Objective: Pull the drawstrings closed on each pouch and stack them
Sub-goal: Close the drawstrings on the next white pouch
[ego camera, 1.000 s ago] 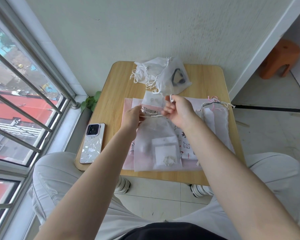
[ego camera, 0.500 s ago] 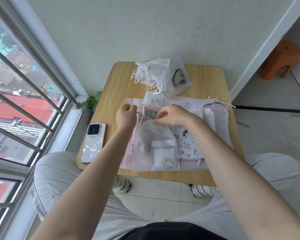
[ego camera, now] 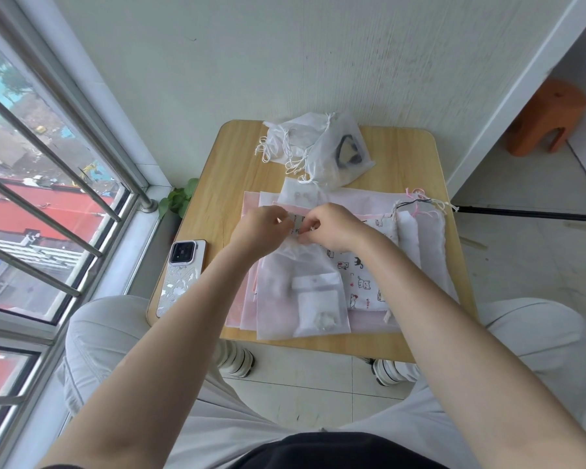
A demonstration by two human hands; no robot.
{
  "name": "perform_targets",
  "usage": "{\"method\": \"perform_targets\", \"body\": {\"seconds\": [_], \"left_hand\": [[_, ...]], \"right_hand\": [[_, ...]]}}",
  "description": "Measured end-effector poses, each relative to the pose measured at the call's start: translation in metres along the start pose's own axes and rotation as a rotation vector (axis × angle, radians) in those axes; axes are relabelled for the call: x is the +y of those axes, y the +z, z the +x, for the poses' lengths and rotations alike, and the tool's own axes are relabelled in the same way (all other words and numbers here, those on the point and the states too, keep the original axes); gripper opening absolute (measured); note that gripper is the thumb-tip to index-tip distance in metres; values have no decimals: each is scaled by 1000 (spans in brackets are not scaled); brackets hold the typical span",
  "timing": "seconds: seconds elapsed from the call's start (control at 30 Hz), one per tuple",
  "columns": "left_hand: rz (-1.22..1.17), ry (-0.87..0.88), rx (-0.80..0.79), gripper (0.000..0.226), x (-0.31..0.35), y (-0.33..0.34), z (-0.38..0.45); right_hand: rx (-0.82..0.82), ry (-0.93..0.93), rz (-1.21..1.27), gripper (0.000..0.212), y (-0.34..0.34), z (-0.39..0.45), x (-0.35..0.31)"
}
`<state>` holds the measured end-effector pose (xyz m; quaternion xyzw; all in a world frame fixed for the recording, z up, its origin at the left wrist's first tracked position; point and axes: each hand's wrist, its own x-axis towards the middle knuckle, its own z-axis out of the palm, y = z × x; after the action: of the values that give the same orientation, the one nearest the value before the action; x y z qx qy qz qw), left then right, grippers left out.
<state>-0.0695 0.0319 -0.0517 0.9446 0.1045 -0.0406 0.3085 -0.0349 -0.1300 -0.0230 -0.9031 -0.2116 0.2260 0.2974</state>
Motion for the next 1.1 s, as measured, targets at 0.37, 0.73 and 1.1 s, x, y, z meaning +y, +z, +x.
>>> {"method": "perform_targets", "body": {"seconds": [0.37, 0.73, 1.1], "left_hand": [[-848, -166, -280, 26, 6, -20, -3], [-684, -160, -142, 19, 8, -7, -12], [-401, -86, -223, 39, 12, 1, -8]], "right_hand": [[-12, 38, -13, 28, 3, 4, 4], [-98, 61, 8, 19, -3, 4, 6], [122, 75, 704, 14, -13, 15, 6]]}}
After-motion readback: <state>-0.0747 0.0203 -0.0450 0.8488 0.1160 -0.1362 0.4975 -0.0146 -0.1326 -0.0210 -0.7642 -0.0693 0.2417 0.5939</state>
